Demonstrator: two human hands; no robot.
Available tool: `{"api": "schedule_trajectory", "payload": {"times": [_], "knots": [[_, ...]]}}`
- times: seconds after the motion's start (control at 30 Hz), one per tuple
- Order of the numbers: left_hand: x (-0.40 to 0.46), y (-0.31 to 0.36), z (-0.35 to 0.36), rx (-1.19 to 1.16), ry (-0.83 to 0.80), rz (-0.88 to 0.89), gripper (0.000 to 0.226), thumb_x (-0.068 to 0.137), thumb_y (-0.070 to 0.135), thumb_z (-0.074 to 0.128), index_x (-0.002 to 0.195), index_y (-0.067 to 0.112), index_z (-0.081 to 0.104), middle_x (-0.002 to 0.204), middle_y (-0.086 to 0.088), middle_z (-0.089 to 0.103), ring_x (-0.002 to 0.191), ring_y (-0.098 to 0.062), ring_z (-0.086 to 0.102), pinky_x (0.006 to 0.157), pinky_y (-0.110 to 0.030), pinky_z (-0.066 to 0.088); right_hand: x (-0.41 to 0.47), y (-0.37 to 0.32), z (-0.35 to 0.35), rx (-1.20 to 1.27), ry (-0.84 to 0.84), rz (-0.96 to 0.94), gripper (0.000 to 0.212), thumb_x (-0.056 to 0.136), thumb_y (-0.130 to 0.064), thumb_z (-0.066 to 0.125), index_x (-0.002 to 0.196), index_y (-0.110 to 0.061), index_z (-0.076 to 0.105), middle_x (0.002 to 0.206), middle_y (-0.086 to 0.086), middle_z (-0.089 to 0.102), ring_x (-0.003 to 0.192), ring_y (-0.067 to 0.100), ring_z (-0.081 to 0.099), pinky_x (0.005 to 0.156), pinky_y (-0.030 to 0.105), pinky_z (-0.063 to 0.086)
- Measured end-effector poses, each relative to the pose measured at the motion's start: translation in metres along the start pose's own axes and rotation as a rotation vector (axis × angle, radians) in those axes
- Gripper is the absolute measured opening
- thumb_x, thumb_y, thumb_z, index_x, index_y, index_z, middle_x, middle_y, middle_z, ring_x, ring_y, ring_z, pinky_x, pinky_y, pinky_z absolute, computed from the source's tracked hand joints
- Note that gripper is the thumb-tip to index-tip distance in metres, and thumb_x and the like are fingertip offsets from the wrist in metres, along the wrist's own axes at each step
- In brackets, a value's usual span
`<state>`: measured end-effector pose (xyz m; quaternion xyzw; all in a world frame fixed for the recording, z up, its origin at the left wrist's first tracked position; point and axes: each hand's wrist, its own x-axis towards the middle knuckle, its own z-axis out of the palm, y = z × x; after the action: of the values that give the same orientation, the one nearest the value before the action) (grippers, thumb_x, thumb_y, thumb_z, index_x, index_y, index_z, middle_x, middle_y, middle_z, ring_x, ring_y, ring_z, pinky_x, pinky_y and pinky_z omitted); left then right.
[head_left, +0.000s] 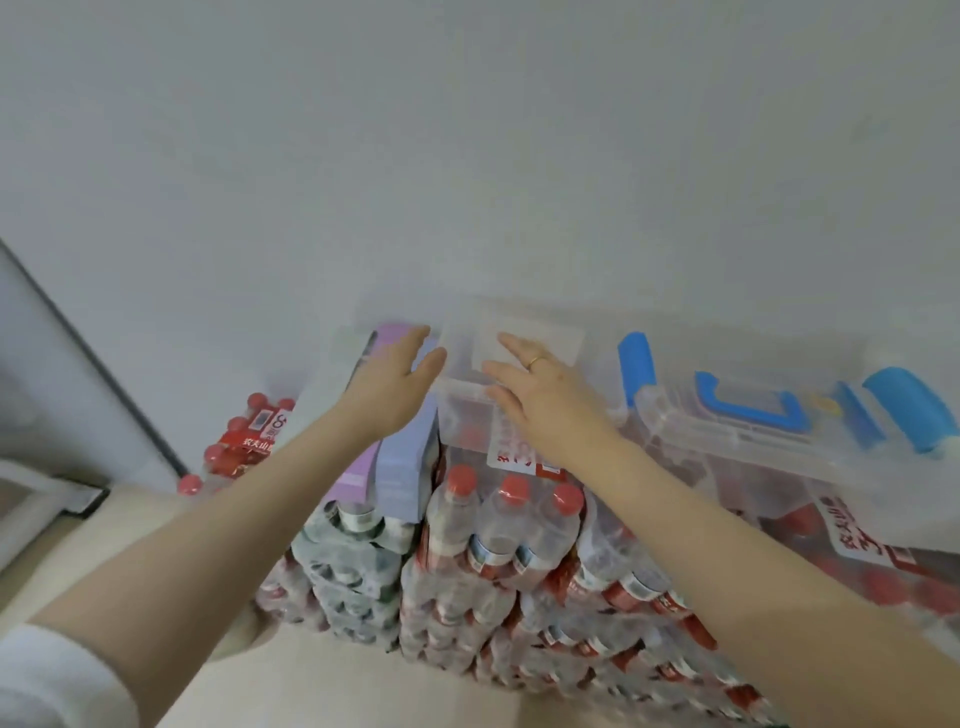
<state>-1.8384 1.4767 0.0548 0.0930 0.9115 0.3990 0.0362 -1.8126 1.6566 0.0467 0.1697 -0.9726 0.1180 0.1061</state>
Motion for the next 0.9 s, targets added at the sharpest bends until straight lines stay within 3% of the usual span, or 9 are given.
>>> {"api": "schedule_trajectory", "payload": {"times": [0.07,0.13,0.27,0.37,0.5,0.67,0.73,0.8,0.9], "knots": [[-0.004,-0.006,0.008,-0.299,-0.01,-0.13,0.044,0.099,0.029,0.032,0.14,0.013,0.035,0.134,-0.002,0.05,0.126,-0.022,0.043,0.11,-0.034,0.028,0.005,-0.006,0.011,-0.055,-0.012,-0.001,0.035,0.095,-0.029,0.046,0.119,-0.007,0.057,0.133,0.018,0.05,0.121,0.036,0.047,0.099,0.044,0.039],[-0.006,-0.007,0.015,-0.617,-0.01,-0.212,0.035,0.1,0.022,0.033,0.128,0.01,0.049,0.11,-0.003,0.061,0.108,-0.021,0.054,0.102,-0.033,0.04,0.011,-0.015,0.017,-0.09,0.064,-0.033,0.023,0.086,-0.025,0.06,0.096,-0.004,0.062,0.095,0.018,0.065,0.086,0.037,0.061,0.072,0.043,0.049],[-0.007,-0.009,0.018,-0.894,-0.001,-0.285,0.024,0.097,0.008,0.039,0.097,0.009,0.062,0.094,-0.006,0.066,0.087,-0.015,0.06,0.092,-0.029,0.047,0.017,-0.023,0.015,-0.23,0.093,-0.048,0.03,0.065,-0.025,0.079,0.071,-0.007,0.056,0.056,0.011,0.056,0.044,0.028,0.054,0.039,0.026,0.037],[-0.006,-0.015,0.018,-1.001,-0.06,-0.328,0.022,0.095,0.009,0.044,0.108,-0.002,0.057,0.1,-0.011,0.064,0.091,-0.017,0.06,0.09,-0.025,0.049,0.022,-0.026,0.012,-0.405,0.06,-0.047,0.037,0.056,-0.036,0.083,0.064,-0.012,0.056,0.049,0.003,0.051,0.034,0.019,0.048,0.036,0.018,0.024],[-0.002,-0.024,0.017,-1.081,-0.13,-0.355,0.029,0.096,0.009,0.043,0.118,-0.008,0.052,0.114,-0.018,0.061,0.1,-0.02,0.06,0.091,-0.024,0.05,0.031,-0.029,0.01,-0.505,0.009,-0.075,0.049,0.054,-0.06,0.077,0.057,-0.015,0.057,0.05,0.001,0.054,0.029,0.014,0.045,0.039,0.016,0.013],[0.005,-0.022,0.012,-1.066,-0.192,-0.402,0.018,0.093,0.002,0.042,0.096,0.001,0.06,0.091,-0.008,0.065,0.083,-0.016,0.06,0.084,-0.027,0.049,0.035,-0.03,0.01,-0.549,-0.018,-0.066,0.044,0.049,-0.051,0.084,0.057,-0.016,0.059,0.055,0.003,0.056,0.028,0.016,0.045,0.039,0.017,0.014],[0.008,-0.019,0.012,-1.054,-0.183,-0.441,0.019,0.091,-0.001,0.041,0.086,0.001,0.06,0.085,-0.009,0.062,0.078,-0.017,0.058,0.082,-0.028,0.05,0.035,-0.033,0.004,-0.578,-0.056,-0.089,0.031,0.071,-0.043,0.074,0.072,-0.014,0.061,0.072,0.005,0.06,0.041,0.02,0.054,0.042,0.02,0.02],[0.01,-0.018,0.01,-1.046,-0.193,-0.47,0.019,0.09,-0.002,0.04,0.082,0.001,0.057,0.083,-0.01,0.058,0.078,-0.018,0.056,0.084,-0.03,0.05,0.038,-0.033,0.004,-0.537,-0.073,-0.155,0.026,0.095,-0.033,0.044,0.098,-0.01,0.056,0.096,0.01,0.057,0.067,0.026,0.06,0.045,0.023,0.02],[0.013,-0.019,0.005,-1.036,-0.251,-0.474,0.018,0.089,-0.003,0.04,0.086,-0.001,0.057,0.086,-0.013,0.057,0.085,-0.021,0.056,0.088,-0.032,0.048,0.038,-0.038,-0.001,-0.528,-0.101,-0.217,0.026,0.099,-0.024,0.032,0.108,-0.007,0.05,0.101,0.012,0.057,0.077,0.028,0.059,0.046,0.027,0.019]]}}
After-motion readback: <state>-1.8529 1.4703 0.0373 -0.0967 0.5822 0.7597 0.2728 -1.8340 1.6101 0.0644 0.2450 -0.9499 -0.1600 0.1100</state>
